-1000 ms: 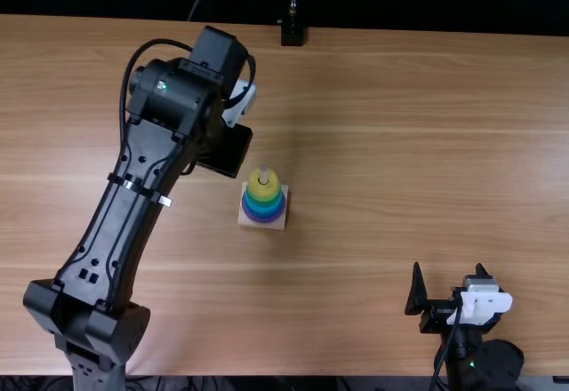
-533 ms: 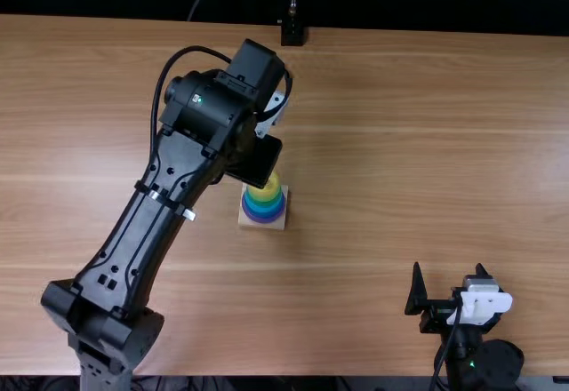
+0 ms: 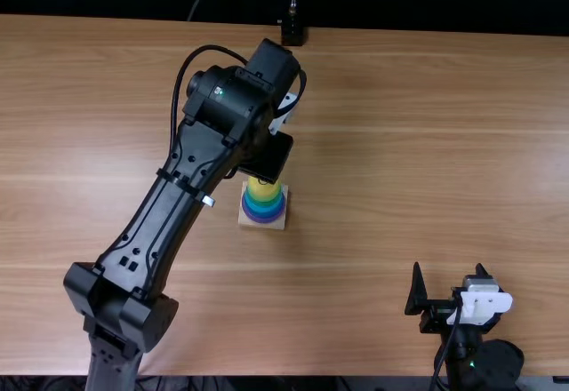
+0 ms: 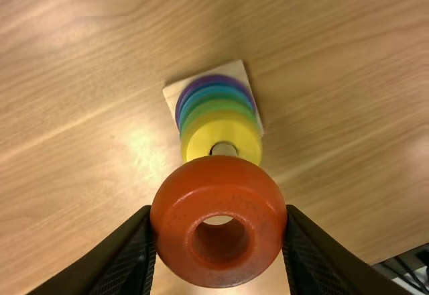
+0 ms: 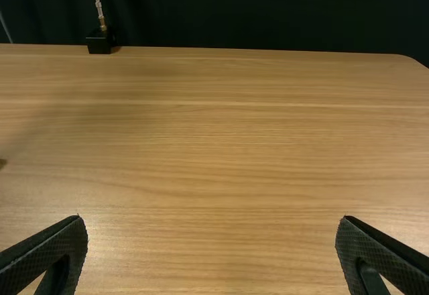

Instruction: Build the Hanoi tower: stack the rings onto the peg from bottom to top in this color order: purple, dark blue, light blue, dark green, light green, yellow, orange.

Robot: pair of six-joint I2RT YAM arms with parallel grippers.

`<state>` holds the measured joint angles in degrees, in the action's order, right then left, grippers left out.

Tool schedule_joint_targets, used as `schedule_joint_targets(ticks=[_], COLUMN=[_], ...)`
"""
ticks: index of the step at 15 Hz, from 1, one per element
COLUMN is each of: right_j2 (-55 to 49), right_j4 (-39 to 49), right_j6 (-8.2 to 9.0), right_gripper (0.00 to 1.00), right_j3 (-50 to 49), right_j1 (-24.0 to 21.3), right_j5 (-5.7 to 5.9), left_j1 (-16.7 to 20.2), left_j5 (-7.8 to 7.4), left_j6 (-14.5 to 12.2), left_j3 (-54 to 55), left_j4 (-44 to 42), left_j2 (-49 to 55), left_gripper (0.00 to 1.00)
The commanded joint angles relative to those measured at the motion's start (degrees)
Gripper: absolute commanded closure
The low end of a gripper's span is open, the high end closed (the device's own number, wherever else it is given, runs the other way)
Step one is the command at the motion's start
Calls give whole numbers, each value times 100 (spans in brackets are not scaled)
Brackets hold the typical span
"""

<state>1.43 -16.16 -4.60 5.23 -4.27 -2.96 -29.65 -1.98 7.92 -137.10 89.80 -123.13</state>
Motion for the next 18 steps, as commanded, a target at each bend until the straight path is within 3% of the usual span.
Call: schedule_joint_targets(ticks=[1, 18], right_j2=[-99, -99], right_j4=[-183, -183], right_j6=[-15, -15], right_gripper=[0, 0], right_j3=[-436, -436], right_j1=[5, 5], right_j5=[64, 64], left_j1=[-59, -146], left_j5=[-45, -55], left_j6=[94, 94], left_j3=[-230, 69], left_j4=[6, 20], left_j2=[-176, -150], left_gripper=[100, 100])
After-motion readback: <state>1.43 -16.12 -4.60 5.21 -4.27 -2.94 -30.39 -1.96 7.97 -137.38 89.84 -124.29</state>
